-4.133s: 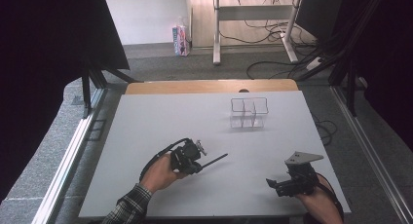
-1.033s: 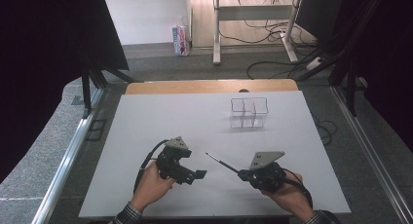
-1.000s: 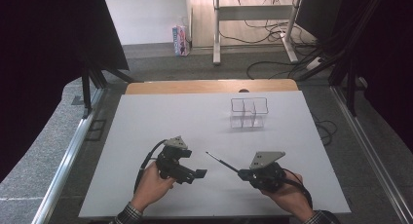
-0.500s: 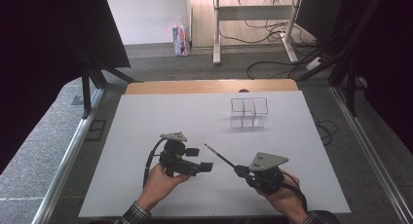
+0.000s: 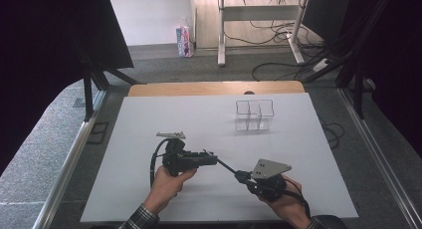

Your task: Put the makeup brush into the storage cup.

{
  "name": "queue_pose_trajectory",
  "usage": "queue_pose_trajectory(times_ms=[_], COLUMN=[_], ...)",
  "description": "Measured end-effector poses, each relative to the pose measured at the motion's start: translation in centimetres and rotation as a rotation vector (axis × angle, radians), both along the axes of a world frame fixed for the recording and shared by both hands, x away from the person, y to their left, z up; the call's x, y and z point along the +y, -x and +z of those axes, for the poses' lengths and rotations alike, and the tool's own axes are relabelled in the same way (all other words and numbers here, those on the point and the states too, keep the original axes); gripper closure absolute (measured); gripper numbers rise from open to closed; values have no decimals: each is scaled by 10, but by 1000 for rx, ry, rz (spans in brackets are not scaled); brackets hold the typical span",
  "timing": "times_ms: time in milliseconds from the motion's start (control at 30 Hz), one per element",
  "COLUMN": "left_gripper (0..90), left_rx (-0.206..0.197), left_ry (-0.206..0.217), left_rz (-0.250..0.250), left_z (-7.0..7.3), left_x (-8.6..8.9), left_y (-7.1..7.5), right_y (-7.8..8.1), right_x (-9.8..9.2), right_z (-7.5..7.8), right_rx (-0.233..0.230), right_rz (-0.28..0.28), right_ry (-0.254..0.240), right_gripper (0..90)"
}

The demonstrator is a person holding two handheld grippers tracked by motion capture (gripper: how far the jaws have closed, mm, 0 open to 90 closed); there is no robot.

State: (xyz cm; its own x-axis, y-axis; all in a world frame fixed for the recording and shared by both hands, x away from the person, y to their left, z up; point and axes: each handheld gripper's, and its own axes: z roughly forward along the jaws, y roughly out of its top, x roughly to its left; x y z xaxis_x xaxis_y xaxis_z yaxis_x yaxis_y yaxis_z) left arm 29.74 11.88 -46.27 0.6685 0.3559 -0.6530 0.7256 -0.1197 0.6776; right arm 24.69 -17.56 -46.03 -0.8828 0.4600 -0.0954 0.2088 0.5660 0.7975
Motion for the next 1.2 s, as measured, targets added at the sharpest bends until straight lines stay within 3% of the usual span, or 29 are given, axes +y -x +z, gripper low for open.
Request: queue_pose_trajectory(times_ms=[167,433,600,700,833,900,1033,1200], left_gripper=[742,818,832,833,833,833,833,833], left_rx=[19,65,39,10,-32,-54,-96,-141], left_ry=[35,107,88,53,-8,-40,-95,-155], left_rz=[-2,-23,-23,-19,-14,-14,-27,-50], left_z=[-2,-5,-1,2,8,11,17,24], left_x=[2,2,0,0,0,-1,-9,-21], left_y=[-1,-1,1,3,5,7,11,17], right_y=[-1,-2,-3,-5,-8,-11,-14,-16], right_x=[0,2,3,4,1,2,7,16], right_z=[-1,-4,-5,-5,-3,-3,-2,4], right_rx=[10,23,35,55,85,121,154,151], right_rz=[15,30,36,11,-8,-12,-2,16], right_ry=[-6,11,22,20,9,6,2,-7], right_gripper=[831,831,822,625,472,403,358,397])
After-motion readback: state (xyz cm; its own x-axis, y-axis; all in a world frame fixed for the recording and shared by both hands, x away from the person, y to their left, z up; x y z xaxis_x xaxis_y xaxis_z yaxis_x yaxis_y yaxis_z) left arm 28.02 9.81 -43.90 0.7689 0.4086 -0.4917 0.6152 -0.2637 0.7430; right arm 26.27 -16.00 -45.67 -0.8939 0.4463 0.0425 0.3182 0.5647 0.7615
